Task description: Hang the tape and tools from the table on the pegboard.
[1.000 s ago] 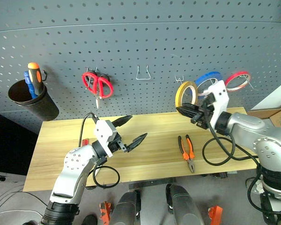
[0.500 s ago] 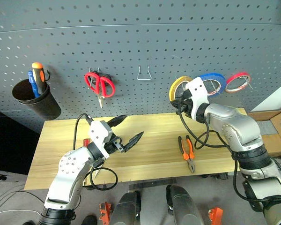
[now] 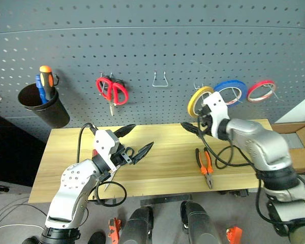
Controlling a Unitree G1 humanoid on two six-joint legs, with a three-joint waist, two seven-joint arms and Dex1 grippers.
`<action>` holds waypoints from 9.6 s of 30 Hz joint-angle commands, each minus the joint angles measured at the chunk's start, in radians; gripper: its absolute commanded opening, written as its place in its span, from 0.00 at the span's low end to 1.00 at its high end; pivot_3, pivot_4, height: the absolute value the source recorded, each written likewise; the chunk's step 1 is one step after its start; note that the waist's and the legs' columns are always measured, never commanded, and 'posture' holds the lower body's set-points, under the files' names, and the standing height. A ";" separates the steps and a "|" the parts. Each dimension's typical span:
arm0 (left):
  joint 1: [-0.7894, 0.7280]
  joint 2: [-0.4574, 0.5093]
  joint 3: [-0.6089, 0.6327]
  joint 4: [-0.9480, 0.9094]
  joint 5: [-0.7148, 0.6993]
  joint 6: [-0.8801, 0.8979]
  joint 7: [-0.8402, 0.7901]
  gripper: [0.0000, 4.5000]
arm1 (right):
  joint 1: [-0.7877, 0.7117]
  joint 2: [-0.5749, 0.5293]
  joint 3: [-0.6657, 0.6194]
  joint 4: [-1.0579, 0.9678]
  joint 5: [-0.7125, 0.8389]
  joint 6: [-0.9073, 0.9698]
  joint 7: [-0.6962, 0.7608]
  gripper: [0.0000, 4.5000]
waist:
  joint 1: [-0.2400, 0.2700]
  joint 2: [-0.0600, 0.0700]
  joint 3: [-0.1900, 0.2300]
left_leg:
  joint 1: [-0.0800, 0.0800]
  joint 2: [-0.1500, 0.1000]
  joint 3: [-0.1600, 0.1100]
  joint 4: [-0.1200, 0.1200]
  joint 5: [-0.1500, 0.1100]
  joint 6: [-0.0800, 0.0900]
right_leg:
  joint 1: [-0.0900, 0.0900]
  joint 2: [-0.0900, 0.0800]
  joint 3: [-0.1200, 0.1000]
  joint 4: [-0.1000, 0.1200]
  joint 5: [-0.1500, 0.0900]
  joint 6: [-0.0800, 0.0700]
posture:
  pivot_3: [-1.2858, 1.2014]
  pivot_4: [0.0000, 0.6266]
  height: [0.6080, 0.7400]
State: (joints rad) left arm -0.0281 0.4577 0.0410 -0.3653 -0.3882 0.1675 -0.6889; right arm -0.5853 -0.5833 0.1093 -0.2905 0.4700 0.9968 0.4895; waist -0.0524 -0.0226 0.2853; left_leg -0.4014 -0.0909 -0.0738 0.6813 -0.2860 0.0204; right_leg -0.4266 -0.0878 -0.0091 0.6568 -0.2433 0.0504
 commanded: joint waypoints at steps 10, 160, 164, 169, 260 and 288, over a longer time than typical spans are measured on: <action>0.197 0.055 -0.101 -0.067 0.049 -0.028 -0.076 1.00 | 0.313 -0.054 -0.237 -0.136 0.246 0.397 -0.041 0.99 | -0.004 0.001 0.003 | 0.002 0.001 -0.002 -0.001 -0.003 0.005 | 0.004 0.000 0.000 -0.003 0.000 -0.001 | 0.47 0.54 1.00; 0.069 -0.115 0.046 -0.198 0.043 -0.088 0.217 1.00 | -0.017 0.081 -0.203 -0.303 0.045 -0.457 -0.005 0.52 | 0.023 -0.006 0.021 | -0.015 0.000 0.003 -0.001 0.013 -0.006 | -0.022 0.000 -0.002 0.008 0.009 -0.008 | 0.51 0.42 1.00; 0.076 -0.113 0.046 -0.190 0.046 -0.092 0.212 1.00 | -0.021 0.098 -0.206 -0.302 0.049 -0.473 -0.006 0.52 | 0.023 -0.006 0.021 | -0.015 0.000 0.003 -0.001 0.013 -0.006 | -0.022 0.000 -0.002 0.008 0.009 -0.008 | 0.51 0.42 1.00; 0.076 -0.113 0.046 -0.182 0.050 -0.095 0.210 1.00 | -0.031 0.096 -0.219 -0.314 0.063 -0.471 -0.007 0.52 | 0.023 -0.006 0.021 | -0.015 0.000 0.003 0.000 0.013 -0.006 | -0.022 0.000 -0.002 0.008 0.009 -0.008 | 0.51 0.42 1.00; 0.061 -0.103 0.062 -0.172 0.046 -0.065 0.221 1.00 | -0.285 0.629 0.063 0.372 -0.490 -0.839 -0.277 0.99 | 0.018 -0.016 0.014 | -0.015 0.014 0.015 -0.002 0.015 -0.009 | -0.029 0.008 -0.002 0.006 0.018 -0.010 | 0.51 0.46 1.00; 0.109 -0.037 0.155 -0.133 -0.075 0.537 0.450 1.00 | 0.314 0.176 0.164 -0.159 -0.189 -0.344 0.117 0.99 | 0.022 -0.016 0.015 | 0.000 0.014 0.014 -0.002 0.010 -0.001 | -0.011 0.008 -0.002 0.001 0.017 -0.010 | 0.51 0.49 1.00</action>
State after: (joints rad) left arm 0.0923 0.4023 0.1837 -0.4726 -0.4743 0.6351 -0.2751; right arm -0.2738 -0.4201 0.2757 -0.4434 0.2920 0.6755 0.6357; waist -0.0303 -0.0384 0.3000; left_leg -0.4016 -0.0770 -0.0601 0.6791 -0.2759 0.0194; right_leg -0.4375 -0.0802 -0.0110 0.6581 -0.2260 0.0409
